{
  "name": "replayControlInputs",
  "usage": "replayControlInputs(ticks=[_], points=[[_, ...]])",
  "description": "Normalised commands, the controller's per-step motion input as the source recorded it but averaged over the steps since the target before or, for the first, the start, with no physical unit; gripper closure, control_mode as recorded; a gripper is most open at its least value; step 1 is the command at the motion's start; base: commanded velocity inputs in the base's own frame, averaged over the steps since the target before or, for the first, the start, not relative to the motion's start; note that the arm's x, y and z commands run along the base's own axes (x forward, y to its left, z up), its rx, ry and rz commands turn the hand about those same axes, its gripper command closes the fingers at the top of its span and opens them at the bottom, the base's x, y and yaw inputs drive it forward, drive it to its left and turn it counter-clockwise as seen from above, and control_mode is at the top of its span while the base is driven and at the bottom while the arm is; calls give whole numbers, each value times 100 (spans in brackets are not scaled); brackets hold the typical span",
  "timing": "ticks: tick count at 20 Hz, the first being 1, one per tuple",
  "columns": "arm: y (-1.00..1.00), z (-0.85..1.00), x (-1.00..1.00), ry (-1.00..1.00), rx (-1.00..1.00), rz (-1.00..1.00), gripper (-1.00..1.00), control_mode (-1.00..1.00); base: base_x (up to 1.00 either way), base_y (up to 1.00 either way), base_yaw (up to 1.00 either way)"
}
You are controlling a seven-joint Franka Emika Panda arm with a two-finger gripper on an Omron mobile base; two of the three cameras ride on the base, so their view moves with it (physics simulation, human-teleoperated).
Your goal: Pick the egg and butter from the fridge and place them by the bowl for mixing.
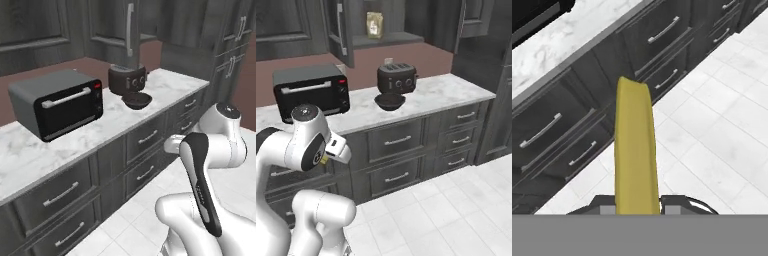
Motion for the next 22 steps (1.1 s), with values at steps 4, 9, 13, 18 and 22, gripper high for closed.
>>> replayControlInputs(ticks=[4,9,13,18,22], points=[[0,0,0,0,0,0,100,100,58,0,-35],[0,0,0,0,0,0,100,100,66,-6,-26],[0,0,0,0,0,0,100,100,83,-27,-1],[0,0,0,0,0,0,100,100,85,-23,18],[0,0,0,0,0,0,100,100,60,-13,47]])
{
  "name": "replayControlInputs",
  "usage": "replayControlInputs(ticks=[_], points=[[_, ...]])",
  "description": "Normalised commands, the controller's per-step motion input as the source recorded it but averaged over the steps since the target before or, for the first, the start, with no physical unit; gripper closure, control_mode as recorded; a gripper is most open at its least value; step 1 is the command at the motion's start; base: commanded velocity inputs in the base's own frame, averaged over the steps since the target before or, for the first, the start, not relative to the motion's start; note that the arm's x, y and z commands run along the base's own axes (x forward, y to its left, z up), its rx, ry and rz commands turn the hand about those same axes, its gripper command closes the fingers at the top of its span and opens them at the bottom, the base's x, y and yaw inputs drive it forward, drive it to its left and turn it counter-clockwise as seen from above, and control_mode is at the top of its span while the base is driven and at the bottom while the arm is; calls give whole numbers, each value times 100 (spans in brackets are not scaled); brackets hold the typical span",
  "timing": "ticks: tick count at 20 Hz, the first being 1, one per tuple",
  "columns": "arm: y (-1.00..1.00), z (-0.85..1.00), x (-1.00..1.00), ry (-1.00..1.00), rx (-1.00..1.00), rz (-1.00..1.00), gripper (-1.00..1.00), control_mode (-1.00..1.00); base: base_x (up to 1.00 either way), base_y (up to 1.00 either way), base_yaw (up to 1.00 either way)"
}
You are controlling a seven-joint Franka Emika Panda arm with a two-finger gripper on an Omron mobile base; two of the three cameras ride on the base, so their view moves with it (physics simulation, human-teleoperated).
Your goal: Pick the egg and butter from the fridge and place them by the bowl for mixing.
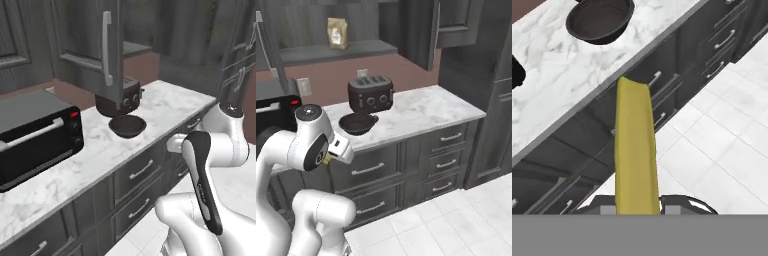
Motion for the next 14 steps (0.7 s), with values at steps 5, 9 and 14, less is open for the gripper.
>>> replayControlInputs(ticks=[5,9,14], points=[[0,0,0,0,0,0,100,100,57,-12,50],[0,0,0,0,0,0,100,100,60,-27,34],[0,0,0,0,0,0,100,100,59,-54,1]])
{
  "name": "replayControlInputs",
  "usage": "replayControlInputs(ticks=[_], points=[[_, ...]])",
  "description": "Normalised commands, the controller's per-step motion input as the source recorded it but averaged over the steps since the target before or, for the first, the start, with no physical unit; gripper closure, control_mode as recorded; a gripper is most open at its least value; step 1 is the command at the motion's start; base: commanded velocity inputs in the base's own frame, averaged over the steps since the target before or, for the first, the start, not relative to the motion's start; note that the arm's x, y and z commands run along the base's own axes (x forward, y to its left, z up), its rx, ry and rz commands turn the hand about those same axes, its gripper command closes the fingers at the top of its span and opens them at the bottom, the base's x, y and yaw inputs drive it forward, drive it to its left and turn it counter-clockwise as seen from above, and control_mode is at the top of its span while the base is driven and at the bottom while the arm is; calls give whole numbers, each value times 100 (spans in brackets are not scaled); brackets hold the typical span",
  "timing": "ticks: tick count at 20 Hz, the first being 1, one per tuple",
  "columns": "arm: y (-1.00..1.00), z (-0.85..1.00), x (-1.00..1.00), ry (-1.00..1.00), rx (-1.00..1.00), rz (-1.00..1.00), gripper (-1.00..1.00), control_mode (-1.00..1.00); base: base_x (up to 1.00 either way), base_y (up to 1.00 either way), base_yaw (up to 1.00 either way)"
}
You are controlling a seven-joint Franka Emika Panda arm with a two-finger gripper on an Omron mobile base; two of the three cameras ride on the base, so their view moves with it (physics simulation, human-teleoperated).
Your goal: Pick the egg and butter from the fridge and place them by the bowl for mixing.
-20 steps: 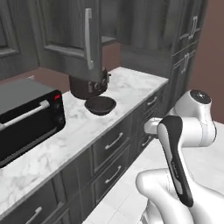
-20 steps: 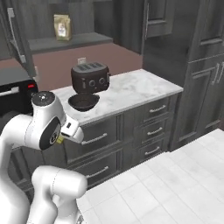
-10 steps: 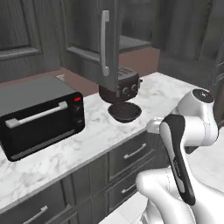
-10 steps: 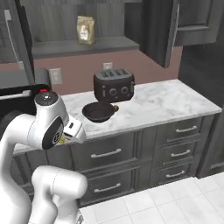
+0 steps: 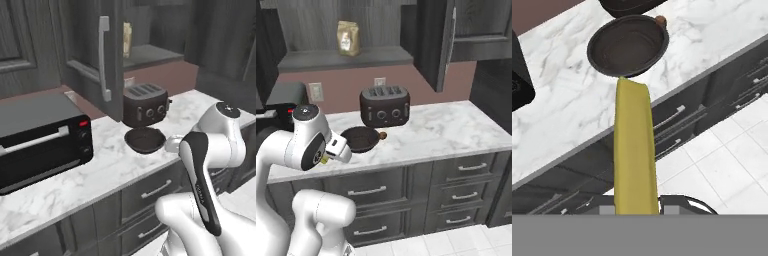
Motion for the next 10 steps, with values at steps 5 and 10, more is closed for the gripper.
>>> replayControlInputs(ticks=[5,10], points=[[0,0,0,0,0,0,100,100,35,-54,12],[0,0,0,0,0,0,100,100,24,-32,52]])
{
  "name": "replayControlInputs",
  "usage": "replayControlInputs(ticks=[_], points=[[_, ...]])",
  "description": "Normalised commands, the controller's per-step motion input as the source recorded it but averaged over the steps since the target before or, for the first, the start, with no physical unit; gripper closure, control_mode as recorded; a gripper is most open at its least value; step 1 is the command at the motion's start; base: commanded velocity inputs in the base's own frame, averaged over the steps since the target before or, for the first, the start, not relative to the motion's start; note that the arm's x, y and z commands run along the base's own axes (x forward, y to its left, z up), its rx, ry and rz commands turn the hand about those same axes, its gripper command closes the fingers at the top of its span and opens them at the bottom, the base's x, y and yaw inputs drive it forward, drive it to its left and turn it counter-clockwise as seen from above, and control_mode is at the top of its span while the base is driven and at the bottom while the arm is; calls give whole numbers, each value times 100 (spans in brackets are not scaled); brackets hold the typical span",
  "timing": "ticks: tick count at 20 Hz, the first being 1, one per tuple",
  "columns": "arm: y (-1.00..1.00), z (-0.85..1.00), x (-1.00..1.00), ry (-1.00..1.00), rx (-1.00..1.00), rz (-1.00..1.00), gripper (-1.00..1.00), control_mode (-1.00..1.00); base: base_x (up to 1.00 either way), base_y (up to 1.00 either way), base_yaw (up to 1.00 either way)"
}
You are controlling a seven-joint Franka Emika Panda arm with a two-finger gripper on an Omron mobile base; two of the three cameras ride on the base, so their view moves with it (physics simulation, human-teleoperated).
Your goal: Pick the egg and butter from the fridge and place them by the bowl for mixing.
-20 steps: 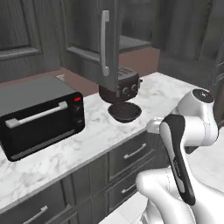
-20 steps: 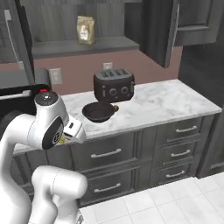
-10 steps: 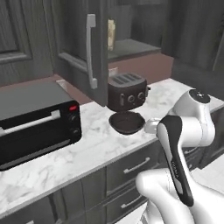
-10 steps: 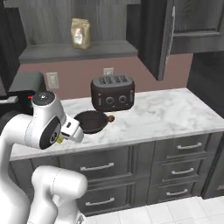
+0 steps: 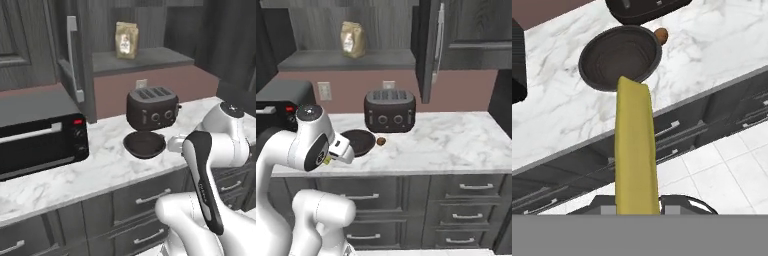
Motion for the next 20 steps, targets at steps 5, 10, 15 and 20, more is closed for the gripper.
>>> replayControlInputs(ticks=[5,10,15,20], points=[[0,0,0,0,0,0,100,100,25,-36,46],[0,0,0,0,0,0,100,100,36,-56,11],[0,0,0,0,0,0,100,100,42,-47,8],[0,0,0,0,0,0,100,100,39,-17,10]])
